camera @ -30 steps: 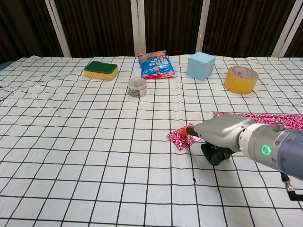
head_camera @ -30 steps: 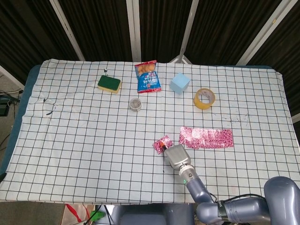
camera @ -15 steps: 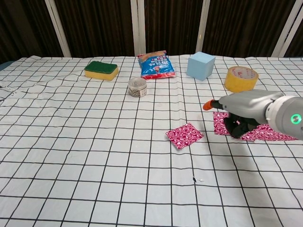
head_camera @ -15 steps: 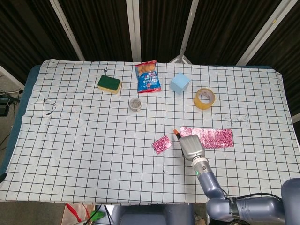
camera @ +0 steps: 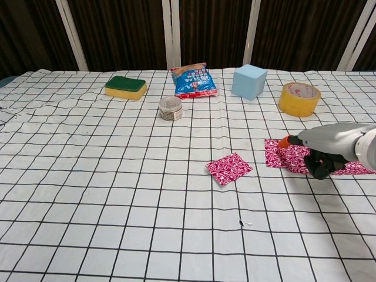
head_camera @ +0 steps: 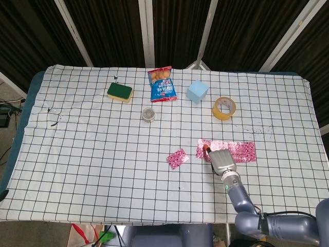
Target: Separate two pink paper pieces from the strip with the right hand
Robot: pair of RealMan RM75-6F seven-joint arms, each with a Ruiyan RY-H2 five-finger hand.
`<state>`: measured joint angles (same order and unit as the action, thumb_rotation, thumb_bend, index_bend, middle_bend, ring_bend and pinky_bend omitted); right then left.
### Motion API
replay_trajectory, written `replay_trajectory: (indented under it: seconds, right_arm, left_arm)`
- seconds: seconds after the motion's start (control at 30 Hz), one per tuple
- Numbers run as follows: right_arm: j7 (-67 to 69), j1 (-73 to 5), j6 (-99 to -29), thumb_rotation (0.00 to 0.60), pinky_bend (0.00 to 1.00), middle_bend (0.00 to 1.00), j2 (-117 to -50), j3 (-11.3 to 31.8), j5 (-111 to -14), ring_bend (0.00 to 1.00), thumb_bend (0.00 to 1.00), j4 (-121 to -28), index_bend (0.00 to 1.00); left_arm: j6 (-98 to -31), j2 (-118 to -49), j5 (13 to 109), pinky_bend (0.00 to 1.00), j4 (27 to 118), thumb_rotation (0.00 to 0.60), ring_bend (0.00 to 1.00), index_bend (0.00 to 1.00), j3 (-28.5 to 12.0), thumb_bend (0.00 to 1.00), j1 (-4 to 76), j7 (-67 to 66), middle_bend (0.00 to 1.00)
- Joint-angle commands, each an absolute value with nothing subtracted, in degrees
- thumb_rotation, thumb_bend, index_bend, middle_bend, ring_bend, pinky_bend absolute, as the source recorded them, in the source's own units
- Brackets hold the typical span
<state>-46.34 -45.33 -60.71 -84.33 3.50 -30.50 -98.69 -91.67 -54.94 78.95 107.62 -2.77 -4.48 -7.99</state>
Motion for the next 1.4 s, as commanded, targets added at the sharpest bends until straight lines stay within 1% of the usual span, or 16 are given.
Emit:
replay_trajectory:
  seconds: [0.03,0.6,1.0,1.4]
  right_arm:
    - [-45.85,-45.25,-60.32,0.600,0.62,0.86,-84.51,3.16,-30.78,0.79,0.84,-98.20,0.11]
    - [-45.23,-44.94,-60.10,0.600,0.62,0.86,-84.60,1.08,-31.61,0.79,0.84,-98.07,0.11]
    - [-44.74,-43.32,-62.35,0.600,0.62,0.86,-83.90,-1.61,-36.49,0.79,0.84,-102.24,0.11]
    - [-45.80,-42.02,-64.43,0.600,0.62,0.86,-83.91,-3.98,-39.36,0.79,0.84,-104.99,0.11]
  left_arm:
    - [-91.62,-54.99,78.90,0.06,107.65,0.600,0.00,0.15,-2.78,0.26,-4.43,-8.14,0.00]
    - [-91.73,-55.06,78.89,0.06,107.81,0.600,0.00,0.15,-2.75,0.26,-4.43,-8.48,0.00]
    - [-91.80,-54.79,79.26,0.06,107.79,0.600,0.00,0.15,-2.60,0.26,-4.56,-7.72,0.00]
    - [-91.75,-54.69,79.28,0.06,107.68,0.600,0.00,0.15,-2.60,0.26,-4.55,-7.40,0.00]
